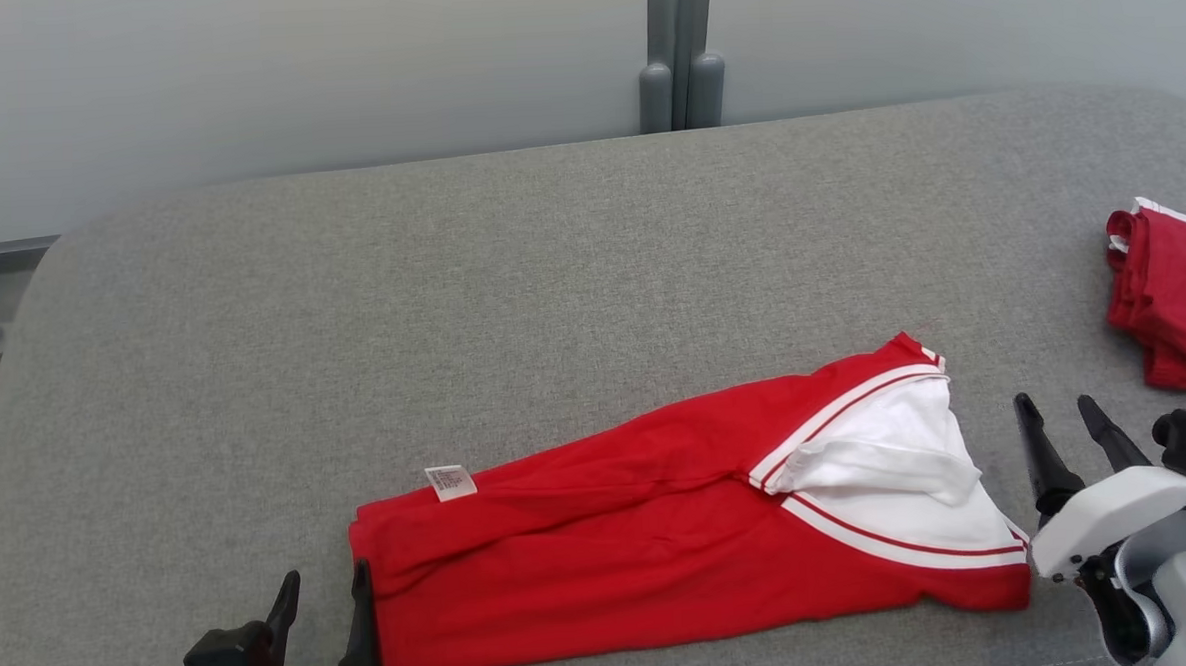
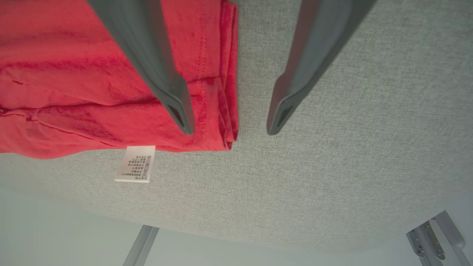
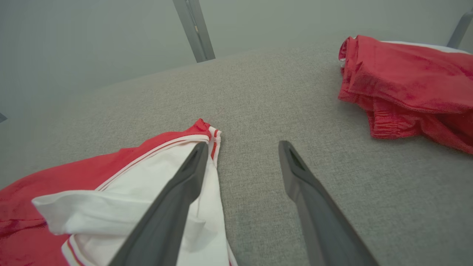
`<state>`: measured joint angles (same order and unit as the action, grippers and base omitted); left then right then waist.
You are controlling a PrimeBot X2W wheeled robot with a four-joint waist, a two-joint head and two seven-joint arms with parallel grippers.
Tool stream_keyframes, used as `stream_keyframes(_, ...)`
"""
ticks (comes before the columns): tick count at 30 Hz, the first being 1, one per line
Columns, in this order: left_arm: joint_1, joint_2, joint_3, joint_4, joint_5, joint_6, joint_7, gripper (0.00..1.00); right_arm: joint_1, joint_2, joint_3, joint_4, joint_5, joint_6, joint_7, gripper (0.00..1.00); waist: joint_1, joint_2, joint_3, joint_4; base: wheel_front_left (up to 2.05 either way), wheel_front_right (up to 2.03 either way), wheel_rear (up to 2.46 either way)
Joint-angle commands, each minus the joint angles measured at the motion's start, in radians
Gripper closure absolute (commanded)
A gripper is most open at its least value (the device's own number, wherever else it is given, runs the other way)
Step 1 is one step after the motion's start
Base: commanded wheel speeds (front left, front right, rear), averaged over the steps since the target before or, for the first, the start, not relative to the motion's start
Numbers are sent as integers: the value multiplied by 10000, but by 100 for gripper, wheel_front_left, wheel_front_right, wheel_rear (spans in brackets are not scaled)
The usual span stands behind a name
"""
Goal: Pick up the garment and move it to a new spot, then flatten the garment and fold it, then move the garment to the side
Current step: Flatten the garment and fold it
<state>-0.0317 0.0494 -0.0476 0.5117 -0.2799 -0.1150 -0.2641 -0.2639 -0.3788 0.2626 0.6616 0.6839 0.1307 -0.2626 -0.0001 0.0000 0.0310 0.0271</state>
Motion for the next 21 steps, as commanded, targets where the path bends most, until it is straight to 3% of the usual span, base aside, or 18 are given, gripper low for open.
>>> stream_keyframes(1,54,35,-17,-41,-23,29,6,0,89,257,-300,-223,-369,-3,-22,0,1,0,5,46,0,0,0)
stream_keyframes(3,58,33,-55,-61,-39,27,6,0,281,546,-486,-629,-875,-3,-20,0,1,0,-5,109,0,0,0)
stream_keyframes(8,83,34,-150,-57,-140,47,6,0,437,1025,381,-1175,-1056,-4,-20,0,1,0,-48,269,0,0,0)
stream_keyframes(15,64,32,-333,-47,-176,97,6,0,-105,932,2259,-1033,-752,-3,-20,0,1,0,-10,553,0,0,0)
stream_keyframes(21,152,32,-418,-83,-271,133,6,0,-552,776,3232,-836,-640,-4,-20,0,1,0,74,736,0,0,0)
